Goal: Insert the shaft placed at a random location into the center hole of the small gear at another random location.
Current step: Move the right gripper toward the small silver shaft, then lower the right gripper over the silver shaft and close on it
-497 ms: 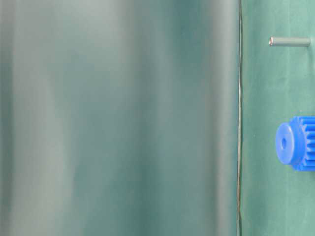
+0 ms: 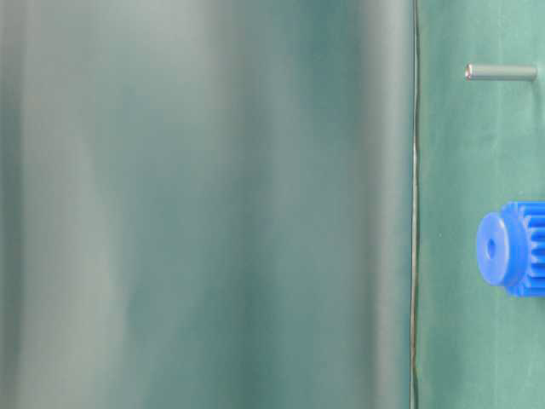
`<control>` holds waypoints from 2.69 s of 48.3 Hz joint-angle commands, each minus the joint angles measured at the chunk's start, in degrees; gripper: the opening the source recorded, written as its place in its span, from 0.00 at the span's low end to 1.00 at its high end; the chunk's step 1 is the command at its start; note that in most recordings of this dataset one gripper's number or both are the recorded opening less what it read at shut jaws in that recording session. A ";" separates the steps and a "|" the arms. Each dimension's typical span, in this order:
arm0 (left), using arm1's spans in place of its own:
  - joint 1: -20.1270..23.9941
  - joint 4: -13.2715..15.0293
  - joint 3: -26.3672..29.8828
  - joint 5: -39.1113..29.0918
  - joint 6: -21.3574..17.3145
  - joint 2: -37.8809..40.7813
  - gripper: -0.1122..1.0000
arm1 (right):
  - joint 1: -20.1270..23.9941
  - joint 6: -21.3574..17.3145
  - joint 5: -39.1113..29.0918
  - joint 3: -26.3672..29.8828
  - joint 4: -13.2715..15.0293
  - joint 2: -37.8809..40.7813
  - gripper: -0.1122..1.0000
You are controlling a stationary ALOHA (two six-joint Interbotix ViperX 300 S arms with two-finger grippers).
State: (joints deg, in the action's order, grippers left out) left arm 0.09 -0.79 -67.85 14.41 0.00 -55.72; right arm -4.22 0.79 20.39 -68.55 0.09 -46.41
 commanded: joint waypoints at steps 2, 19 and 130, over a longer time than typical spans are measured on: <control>0.00 -0.18 1.58 0.18 0.00 0.18 0.11 | -1.76 0.26 3.78 0.18 -0.35 5.19 0.13; 0.00 -0.18 1.58 0.18 0.09 0.26 0.11 | -6.06 0.26 20.21 -0.44 -2.11 30.23 0.91; -0.09 -0.18 1.41 -0.88 0.35 0.79 0.11 | -6.68 3.43 8.44 6.50 -6.06 34.01 0.22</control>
State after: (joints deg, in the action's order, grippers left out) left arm 0.09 -0.79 -67.85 13.27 0.26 -55.28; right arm -10.99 3.43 29.00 -63.46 -6.06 -11.95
